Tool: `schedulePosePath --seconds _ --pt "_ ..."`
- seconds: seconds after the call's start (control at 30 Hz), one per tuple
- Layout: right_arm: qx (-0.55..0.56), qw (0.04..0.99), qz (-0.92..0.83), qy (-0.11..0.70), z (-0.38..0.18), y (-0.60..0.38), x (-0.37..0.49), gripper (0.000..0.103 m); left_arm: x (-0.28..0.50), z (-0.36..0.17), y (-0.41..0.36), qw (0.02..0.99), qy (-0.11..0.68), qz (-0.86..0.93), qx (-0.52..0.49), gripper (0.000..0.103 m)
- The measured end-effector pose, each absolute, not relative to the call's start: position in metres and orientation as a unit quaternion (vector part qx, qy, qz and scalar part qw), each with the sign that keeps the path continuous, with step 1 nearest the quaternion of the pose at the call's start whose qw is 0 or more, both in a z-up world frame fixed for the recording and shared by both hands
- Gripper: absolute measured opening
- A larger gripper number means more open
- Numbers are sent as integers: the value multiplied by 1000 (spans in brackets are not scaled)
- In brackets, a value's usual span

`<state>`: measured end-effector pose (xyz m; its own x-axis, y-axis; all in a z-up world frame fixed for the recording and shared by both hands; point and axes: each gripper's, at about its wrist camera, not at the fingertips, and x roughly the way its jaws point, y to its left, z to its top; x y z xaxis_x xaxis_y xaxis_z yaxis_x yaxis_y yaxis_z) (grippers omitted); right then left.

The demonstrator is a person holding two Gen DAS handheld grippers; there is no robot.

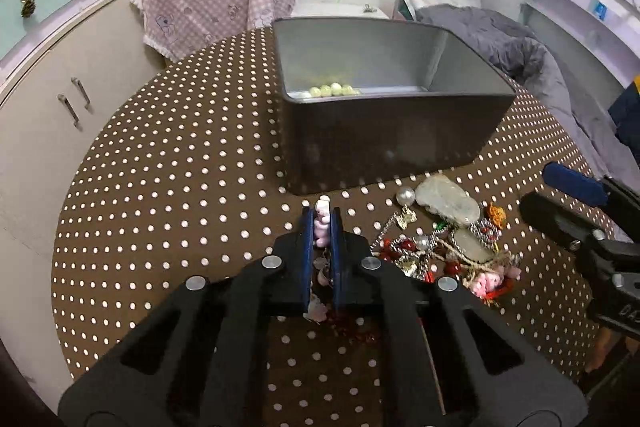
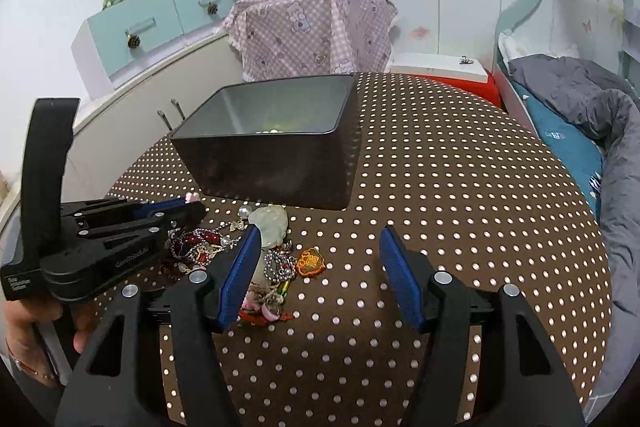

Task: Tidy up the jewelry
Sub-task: 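Grasp a pink bow charm with the left tool while the right tool grasps the jade stone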

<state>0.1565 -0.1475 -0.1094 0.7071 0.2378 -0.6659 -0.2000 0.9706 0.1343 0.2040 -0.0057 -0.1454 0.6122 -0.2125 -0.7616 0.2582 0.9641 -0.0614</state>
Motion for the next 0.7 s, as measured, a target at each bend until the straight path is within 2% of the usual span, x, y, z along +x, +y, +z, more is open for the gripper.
schedulePosePath --seconds 0.27,0.37,0.47,0.53,0.7 --pt "-3 901 160 403 -120 -121 182 58 193 -118 23 913 383 -140 -22 8" --pt "-22 894 167 414 -123 -111 189 47 187 -108 31 918 371 -137 -29 8" --pt "-43 888 168 426 -128 -103 195 31 185 -102 34 920 364 -141 -33 8" --pt "-53 887 167 427 -130 -101 197 27 184 -99 34 919 363 -150 -38 8" --pt "-41 889 176 420 -123 -107 190 27 186 -91 28 920 354 -164 -37 8"
